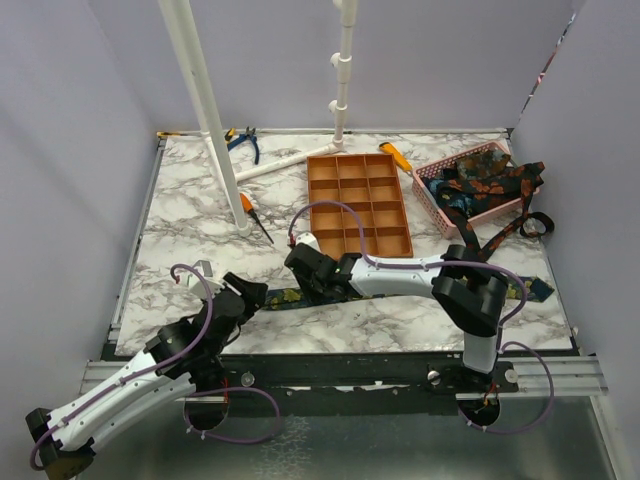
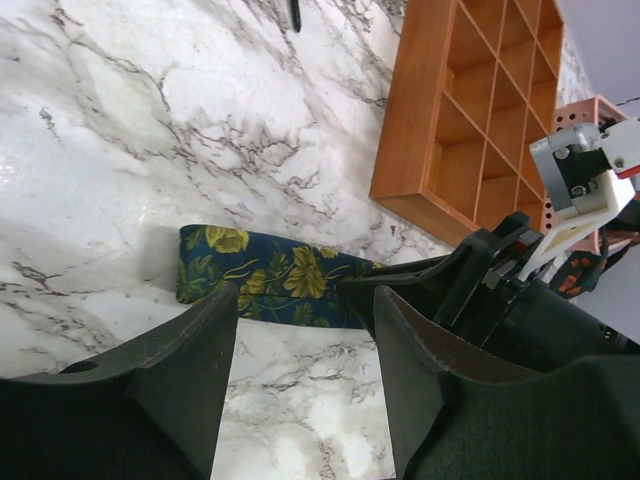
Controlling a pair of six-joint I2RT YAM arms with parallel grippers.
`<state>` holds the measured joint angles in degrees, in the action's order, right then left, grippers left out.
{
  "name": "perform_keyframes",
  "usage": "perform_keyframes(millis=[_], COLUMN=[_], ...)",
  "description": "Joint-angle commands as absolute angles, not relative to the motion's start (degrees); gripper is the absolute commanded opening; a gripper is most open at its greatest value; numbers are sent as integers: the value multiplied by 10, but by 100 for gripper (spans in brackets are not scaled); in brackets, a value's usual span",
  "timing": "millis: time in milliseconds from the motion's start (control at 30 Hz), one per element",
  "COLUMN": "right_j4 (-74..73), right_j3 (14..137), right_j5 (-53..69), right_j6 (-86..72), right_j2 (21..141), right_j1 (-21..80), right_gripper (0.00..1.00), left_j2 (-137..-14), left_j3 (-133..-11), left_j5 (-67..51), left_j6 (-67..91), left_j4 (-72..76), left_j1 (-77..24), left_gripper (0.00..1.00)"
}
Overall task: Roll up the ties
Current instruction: Roll the tie at the center of the board.
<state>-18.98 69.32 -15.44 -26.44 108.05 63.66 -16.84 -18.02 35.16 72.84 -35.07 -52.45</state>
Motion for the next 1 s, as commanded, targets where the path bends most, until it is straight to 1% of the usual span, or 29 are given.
perform_keyframes(millis=[0, 167, 367, 667, 967], right_j4=[-221, -234, -244, -265, -256], right_j3=[715, 716, 711, 709, 687], right_j5=[-182, -184, -197, -211, -171], right_j6=[-260, -266, -281, -297, -318], right_j2=[1100, 1115, 1098, 1021, 1024], right_j1=[646, 658, 667, 677, 684], right_gripper=[35, 20, 1, 0, 1], left_j2=[-159, -158, -155, -158, -171], left_j3=[-186, -183, -182, -182, -180], left_j5=[372, 371, 370, 369, 369], left_j6=[736, 738, 738, 738, 742], left_j4=[-394, -394, -395, -394, -394], left_j1=[-521, -519, -520, -520, -520], left_gripper=[58, 58, 58, 58, 58])
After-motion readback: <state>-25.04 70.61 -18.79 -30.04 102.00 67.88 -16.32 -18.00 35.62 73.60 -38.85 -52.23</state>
